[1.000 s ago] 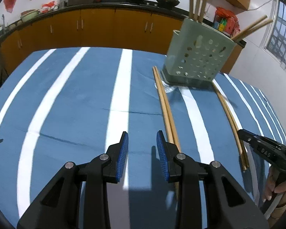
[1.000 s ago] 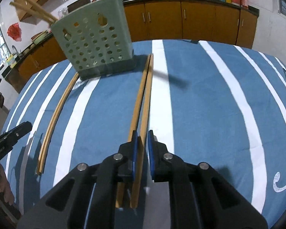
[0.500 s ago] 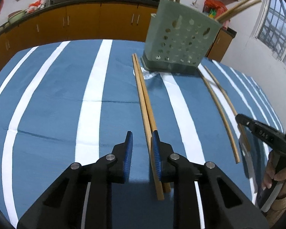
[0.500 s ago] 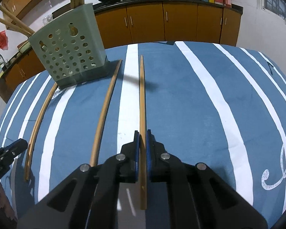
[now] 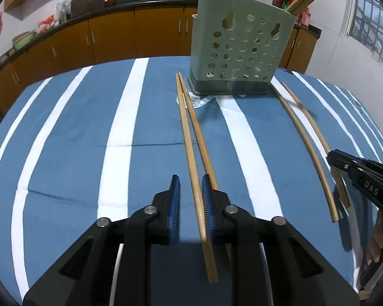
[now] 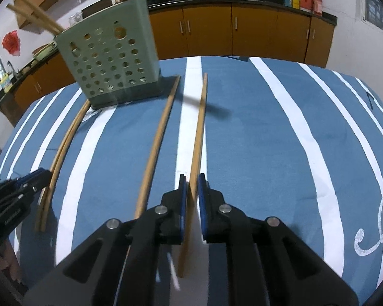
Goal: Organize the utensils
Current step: 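Close the left tool on a bamboo chopstick while the right tool grasps another, then hold both grasped chopsticks just above the table cloth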
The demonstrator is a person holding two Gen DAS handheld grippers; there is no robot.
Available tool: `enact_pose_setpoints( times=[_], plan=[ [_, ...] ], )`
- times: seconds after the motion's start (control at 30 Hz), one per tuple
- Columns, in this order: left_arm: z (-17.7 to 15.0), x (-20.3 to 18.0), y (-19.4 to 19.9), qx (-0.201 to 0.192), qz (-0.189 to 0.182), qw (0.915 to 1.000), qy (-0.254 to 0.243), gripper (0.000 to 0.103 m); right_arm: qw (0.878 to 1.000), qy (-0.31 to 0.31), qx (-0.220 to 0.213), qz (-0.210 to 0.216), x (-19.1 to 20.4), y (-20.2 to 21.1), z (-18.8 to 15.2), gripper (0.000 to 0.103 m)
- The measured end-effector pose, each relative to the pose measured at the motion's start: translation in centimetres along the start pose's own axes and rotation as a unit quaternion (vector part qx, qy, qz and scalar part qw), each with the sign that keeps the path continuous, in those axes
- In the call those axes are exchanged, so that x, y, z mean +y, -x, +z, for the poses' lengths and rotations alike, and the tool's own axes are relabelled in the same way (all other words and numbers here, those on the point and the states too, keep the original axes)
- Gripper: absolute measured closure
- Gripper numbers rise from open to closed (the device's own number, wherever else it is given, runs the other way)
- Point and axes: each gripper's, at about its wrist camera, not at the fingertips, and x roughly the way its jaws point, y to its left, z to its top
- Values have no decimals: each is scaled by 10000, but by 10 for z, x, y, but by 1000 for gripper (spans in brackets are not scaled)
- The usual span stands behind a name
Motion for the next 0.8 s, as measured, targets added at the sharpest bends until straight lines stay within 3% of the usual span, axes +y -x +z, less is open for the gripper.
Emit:
enact_pose_setpoints(
  times=[0.03,0.33,0.43,0.8],
  plan=[
    [0,2,0,1,41,10000,13,95,10000,20,-8,-6,0,0,0,93],
    [9,57,-3,1,221,9979,606,95,9997,-157,-82,-183,-18,1,1,95],
    [7,60,-2,-44,211,9980,589,95,9998,-106,-99,-128,-15,0,1,90],
    [8,60,-3,-35,212,9980,590,94,9998,1,-88,-194,-10,-1,1,90]
  ],
)
